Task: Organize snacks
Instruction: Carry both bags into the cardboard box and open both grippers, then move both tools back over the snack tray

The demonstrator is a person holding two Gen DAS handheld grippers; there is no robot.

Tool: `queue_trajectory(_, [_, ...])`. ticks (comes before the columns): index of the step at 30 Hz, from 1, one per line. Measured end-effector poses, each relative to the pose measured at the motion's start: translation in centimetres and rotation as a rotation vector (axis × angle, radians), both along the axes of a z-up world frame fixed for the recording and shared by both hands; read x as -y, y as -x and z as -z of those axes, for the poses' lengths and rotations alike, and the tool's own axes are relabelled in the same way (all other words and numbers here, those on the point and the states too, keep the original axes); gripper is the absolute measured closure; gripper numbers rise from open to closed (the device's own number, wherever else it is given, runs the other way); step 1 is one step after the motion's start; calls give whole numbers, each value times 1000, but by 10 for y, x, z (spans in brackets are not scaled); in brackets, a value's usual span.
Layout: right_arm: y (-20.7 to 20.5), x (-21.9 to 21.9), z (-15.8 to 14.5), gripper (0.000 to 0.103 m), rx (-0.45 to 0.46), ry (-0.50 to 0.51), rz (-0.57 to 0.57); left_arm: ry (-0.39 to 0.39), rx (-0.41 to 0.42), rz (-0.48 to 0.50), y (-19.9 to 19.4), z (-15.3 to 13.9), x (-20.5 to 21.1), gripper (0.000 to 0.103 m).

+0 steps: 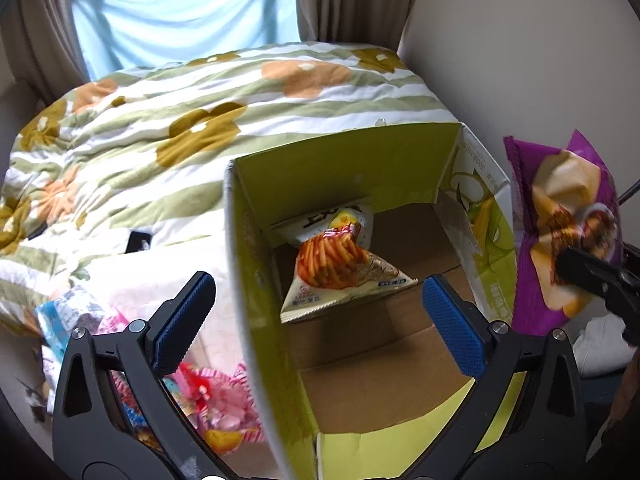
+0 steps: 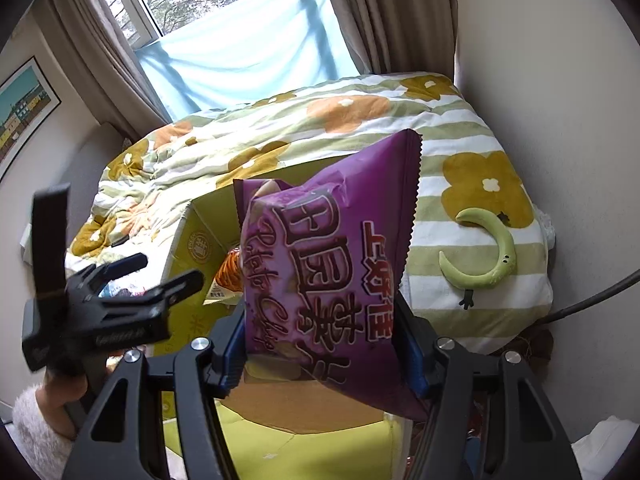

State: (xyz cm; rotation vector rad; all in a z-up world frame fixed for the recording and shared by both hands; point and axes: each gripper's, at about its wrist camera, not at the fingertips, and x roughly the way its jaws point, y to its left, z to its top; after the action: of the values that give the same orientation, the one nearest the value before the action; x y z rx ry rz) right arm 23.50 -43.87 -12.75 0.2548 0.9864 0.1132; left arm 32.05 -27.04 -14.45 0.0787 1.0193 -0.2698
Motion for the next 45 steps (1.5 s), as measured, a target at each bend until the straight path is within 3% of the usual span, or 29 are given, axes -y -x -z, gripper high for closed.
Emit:
queue_trajectory(9, [-24,-6,-4,42,33,-9,13,1,45,-17,26,-32,-29,1])
queue_trajectory(14, [-51,-20,7,41,-5,46,-38,0,49,-41,30,-34,-44,1])
queue_trajectory(16, [-63,-27,17,35,-27,104,-58,0,48,-50,31,-34,-48,1])
queue_trajectory(18, [-70,-30,26,15,-36,167,-54,-23,58,-59,34,-34,-51,1])
queue_trajectory(20, [-68,-29,30,7,-11,188,-40,-51,77,-62,39,-35,-51,1])
queue_trajectory(23, [-55,-26,29,7,35,182,-20,-58,88,-60,44,-35,-52,1])
queue_trajectory(28, [-43,-25,24,7,14,173,-29,-25,93,-68,46,-39,-52,1])
queue_trajectory(45, [16,-33,-39,7,155,118,-68,12,208,-132,104,-85,-53,1])
